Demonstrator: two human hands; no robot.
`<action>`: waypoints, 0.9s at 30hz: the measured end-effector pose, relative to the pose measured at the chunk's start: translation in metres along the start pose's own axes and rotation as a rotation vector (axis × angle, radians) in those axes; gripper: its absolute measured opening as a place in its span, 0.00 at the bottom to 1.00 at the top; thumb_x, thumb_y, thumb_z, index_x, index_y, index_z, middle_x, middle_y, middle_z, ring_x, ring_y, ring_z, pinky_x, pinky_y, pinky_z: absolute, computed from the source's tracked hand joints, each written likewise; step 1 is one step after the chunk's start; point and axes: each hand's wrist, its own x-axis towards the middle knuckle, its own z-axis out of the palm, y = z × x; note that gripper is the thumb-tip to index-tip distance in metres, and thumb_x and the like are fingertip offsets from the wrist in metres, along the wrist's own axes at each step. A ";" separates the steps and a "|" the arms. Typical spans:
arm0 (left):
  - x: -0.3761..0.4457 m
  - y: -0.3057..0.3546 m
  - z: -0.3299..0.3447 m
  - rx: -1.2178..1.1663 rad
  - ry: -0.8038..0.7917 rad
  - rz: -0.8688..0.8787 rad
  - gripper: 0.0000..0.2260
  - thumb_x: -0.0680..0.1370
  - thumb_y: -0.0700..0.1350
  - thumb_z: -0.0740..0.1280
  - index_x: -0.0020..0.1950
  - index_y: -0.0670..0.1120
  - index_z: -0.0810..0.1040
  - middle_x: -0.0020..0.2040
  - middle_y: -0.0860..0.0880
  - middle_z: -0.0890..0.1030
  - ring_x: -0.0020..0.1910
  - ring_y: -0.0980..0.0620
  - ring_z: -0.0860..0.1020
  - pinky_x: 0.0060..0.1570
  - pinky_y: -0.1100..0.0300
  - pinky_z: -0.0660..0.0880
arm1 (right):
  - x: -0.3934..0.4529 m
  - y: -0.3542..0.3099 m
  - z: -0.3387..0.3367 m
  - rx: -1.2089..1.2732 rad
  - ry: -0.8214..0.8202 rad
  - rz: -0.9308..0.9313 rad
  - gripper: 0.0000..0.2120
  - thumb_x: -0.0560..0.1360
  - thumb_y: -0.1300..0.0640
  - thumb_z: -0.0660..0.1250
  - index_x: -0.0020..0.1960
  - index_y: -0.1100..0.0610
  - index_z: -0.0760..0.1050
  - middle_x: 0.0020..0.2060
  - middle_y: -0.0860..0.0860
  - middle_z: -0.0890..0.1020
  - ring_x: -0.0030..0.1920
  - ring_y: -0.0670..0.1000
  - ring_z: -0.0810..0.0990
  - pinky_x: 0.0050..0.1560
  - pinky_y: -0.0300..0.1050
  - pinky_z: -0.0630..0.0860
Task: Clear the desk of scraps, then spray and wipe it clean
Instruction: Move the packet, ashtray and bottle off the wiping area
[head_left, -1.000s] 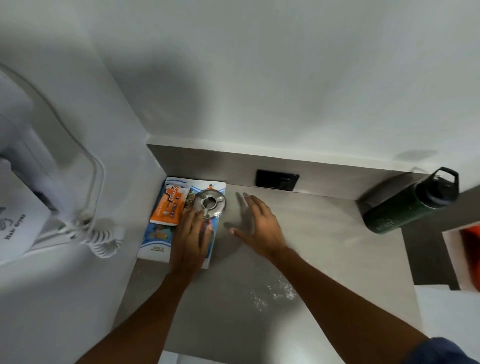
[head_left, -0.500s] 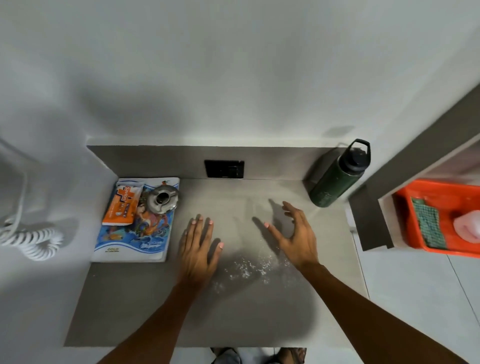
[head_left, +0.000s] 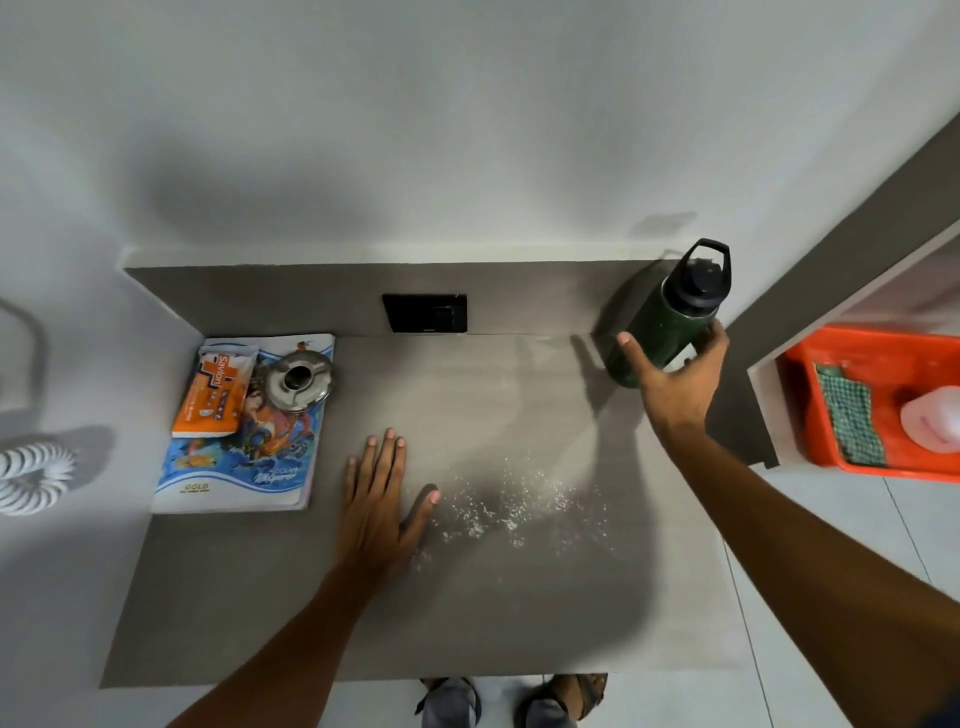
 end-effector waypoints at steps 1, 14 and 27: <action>0.000 -0.001 0.001 0.001 0.003 -0.002 0.38 0.85 0.68 0.50 0.90 0.46 0.54 0.91 0.48 0.52 0.91 0.46 0.49 0.89 0.41 0.51 | 0.005 -0.002 0.000 0.014 -0.012 0.002 0.52 0.68 0.39 0.86 0.82 0.55 0.63 0.75 0.54 0.76 0.75 0.54 0.77 0.79 0.55 0.74; -0.001 -0.003 -0.004 -0.030 -0.016 0.017 0.38 0.86 0.69 0.45 0.90 0.46 0.53 0.91 0.48 0.50 0.91 0.49 0.47 0.89 0.41 0.50 | -0.043 -0.024 0.037 0.073 -0.158 -0.049 0.44 0.68 0.43 0.87 0.76 0.53 0.70 0.66 0.47 0.82 0.67 0.51 0.82 0.72 0.54 0.81; 0.001 -0.011 0.003 0.009 -0.011 0.034 0.37 0.87 0.68 0.48 0.88 0.44 0.59 0.90 0.45 0.55 0.90 0.45 0.53 0.87 0.40 0.57 | -0.110 -0.086 0.151 0.126 -0.443 -0.160 0.47 0.65 0.44 0.89 0.77 0.54 0.71 0.69 0.51 0.83 0.68 0.49 0.82 0.67 0.42 0.83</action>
